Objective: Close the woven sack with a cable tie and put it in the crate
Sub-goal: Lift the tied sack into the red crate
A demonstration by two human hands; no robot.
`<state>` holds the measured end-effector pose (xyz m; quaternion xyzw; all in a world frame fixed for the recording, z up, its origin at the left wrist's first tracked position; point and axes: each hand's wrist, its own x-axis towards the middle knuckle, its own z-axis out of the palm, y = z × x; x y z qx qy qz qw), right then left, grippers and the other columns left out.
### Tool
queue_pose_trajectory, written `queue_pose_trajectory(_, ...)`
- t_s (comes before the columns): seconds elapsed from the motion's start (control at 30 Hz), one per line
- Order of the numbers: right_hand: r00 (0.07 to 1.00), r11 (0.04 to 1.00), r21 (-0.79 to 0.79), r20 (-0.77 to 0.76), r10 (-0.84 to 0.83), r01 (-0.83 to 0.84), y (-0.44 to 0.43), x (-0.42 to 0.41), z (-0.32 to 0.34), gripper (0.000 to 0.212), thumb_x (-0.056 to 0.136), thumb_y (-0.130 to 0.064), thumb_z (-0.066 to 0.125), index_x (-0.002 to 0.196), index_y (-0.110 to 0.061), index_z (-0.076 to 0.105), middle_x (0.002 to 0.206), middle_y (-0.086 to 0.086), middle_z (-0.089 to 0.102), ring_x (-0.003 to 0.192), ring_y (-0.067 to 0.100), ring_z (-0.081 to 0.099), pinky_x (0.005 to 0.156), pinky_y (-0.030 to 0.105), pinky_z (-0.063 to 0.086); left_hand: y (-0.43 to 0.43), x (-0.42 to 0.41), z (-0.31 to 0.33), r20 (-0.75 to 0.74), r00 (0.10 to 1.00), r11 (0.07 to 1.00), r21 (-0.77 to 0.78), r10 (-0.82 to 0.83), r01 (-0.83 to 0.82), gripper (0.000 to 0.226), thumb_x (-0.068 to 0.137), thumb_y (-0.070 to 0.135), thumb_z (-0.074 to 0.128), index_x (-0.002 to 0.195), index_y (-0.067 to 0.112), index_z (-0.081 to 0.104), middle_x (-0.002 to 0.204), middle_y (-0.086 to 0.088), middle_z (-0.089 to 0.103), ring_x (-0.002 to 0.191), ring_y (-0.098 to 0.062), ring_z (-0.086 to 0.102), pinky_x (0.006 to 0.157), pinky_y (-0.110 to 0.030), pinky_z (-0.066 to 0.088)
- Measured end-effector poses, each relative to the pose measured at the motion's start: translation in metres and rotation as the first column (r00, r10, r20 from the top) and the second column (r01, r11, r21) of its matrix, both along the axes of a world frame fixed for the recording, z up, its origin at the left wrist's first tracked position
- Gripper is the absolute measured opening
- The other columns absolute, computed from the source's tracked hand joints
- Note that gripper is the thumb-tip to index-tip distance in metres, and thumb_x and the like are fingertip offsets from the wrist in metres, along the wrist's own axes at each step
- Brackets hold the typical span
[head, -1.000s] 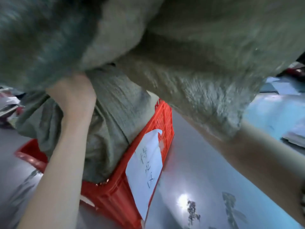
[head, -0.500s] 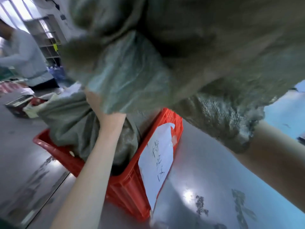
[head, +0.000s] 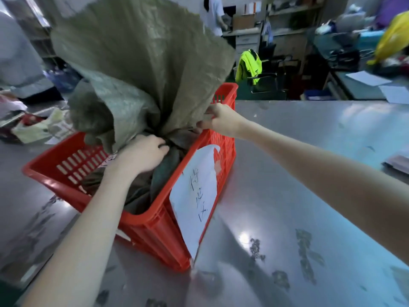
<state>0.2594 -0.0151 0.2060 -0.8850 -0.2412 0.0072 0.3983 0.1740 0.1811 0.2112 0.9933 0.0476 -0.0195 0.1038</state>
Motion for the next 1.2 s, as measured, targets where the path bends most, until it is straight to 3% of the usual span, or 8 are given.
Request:
queue_pose_trajectory(0.1, 1.000, 0.998, 0.066, 0.008, 0.009, -0.010, -0.005, -0.010, -0.004, 0.022, 0.085, -0.015, 0.058, 0.106, -0.015, 0.065, 0.094, -0.002, 0.069, 0.084, 0.008, 0.062, 0.062, 0.006, 0.042, -0.004, -0.009, 0.011, 0.148, 0.989, 0.977, -0.211, 0.007, 0.024, 0.028, 0.093, 0.034, 0.048, 0.108, 0.029, 0.070, 0.101, -0.018, 0.072, 0.091, -0.035, 0.069, 0.089, -0.042, 0.054)
queue_pose_trajectory(0.2, 0.986, 0.977, -0.198, 0.130, 0.105, -0.078, -0.012, -0.008, -0.013, 0.033, 0.092, -0.028, 0.053, 0.119, -0.011, 0.063, 0.122, 0.007, 0.065, 0.115, 0.023, 0.056, 0.094, 0.023, 0.039, -0.017, -0.027, 0.022, 0.152, 0.987, 0.955, -0.284, -0.044, 0.087, 0.028, 0.093, 0.041, 0.049, 0.107, 0.029, 0.070, 0.100, -0.003, 0.072, 0.098, -0.021, 0.066, 0.093, -0.033, 0.049)
queue_pose_trajectory(0.33, 0.951, 0.876, -0.470, 0.211, 0.226, -0.104, -0.026, -0.007, -0.018, 0.056, 0.095, -0.049, 0.040, 0.142, -0.019, 0.042, 0.154, 0.002, 0.033, 0.145, 0.022, 0.021, 0.118, 0.048, 0.003, -0.034, -0.058, 0.016, -0.050, 0.982, 0.971, -0.168, -0.183, 0.172, 0.051, 0.072, 0.068, 0.052, 0.105, 0.031, 0.065, 0.098, 0.003, 0.072, 0.097, -0.018, 0.065, 0.089, -0.039, 0.051)
queue_pose_trajectory(0.43, 0.939, 0.859, -0.497, 0.224, 0.260, -0.119, -0.027, -0.006, -0.018, 0.062, 0.093, -0.053, 0.041, 0.142, -0.015, 0.042, 0.153, 0.005, 0.034, 0.144, 0.027, 0.024, 0.118, 0.046, 0.007, -0.035, -0.072, -0.004, -0.143, 0.973, 0.984, -0.038, -0.180, 0.176, 0.049, 0.083, 0.047, 0.056, 0.126, 0.030, 0.040, 0.113, -0.006, 0.061, 0.106, -0.033, 0.058, 0.091, -0.047, 0.048)
queue_pose_trajectory(0.7, 0.932, 0.895, -0.438, 0.282, 0.226, -0.085, -0.034, -0.013, -0.030, 0.075, 0.083, -0.067, 0.042, 0.128, -0.009, 0.055, 0.137, 0.011, 0.052, 0.133, 0.031, 0.035, 0.110, 0.050, 0.028, -0.031, -0.082, -0.019, 0.024, 0.981, 0.978, -0.075, -0.195, 0.196, 0.010, 0.094, 0.030, 0.049, 0.099, 0.023, 0.044, 0.087, -0.014, 0.056, 0.084, -0.043, 0.056, 0.079, -0.050, 0.050)
queue_pose_trajectory(0.97, 0.891, 0.916, -0.400, 0.415, 0.187, -0.006, -0.044, -0.035, -0.036, 0.065, 0.086, -0.062, 0.045, 0.136, -0.019, 0.050, 0.147, 0.001, 0.043, 0.136, 0.028, 0.030, 0.104, 0.042, 0.020, -0.017, -0.092, -0.014, 0.053, 0.961, 0.960, -0.065, -0.270, 0.273, 0.036, 0.096, 0.030, 0.054, 0.132, 0.034, 0.049, 0.073, 0.000, 0.056, 0.064, -0.014, 0.052, 0.063, -0.036, 0.042)
queue_pose_trajectory(1.1, 0.861, 0.885, -0.440, 0.499, 0.100, 0.152, -0.041, -0.047, -0.043, 0.071, 0.083, -0.070, 0.034, 0.128, -0.019, 0.057, 0.133, 0.004, 0.055, 0.125, 0.029, 0.039, 0.096, 0.043, 0.023, -0.003, -0.093, -0.013, 0.059, 0.968, 0.969, -0.022, -0.244, 0.246, 0.045, 0.093, 0.036, 0.058, 0.136, 0.035, 0.047, 0.122, -0.009, 0.065, 0.110, -0.029, 0.059, 0.095, -0.045, 0.047)
queue_pose_trajectory(1.2, 0.841, 0.902, -0.370, 0.540, 0.012, 0.225, -0.043, -0.065, -0.049, 0.063, 0.087, -0.064, 0.039, 0.123, -0.017, 0.058, 0.115, 0.004, 0.061, 0.111, 0.028, 0.047, 0.091, 0.041, 0.026, -0.004, -0.097, -0.015, 0.177, 0.955, 0.971, 0.017, -0.239, 0.240, 0.044, 0.088, 0.029, 0.066, 0.130, 0.021, 0.058, 0.127, -0.005, 0.064, 0.118, -0.026, 0.056, 0.099, -0.043, 0.045)
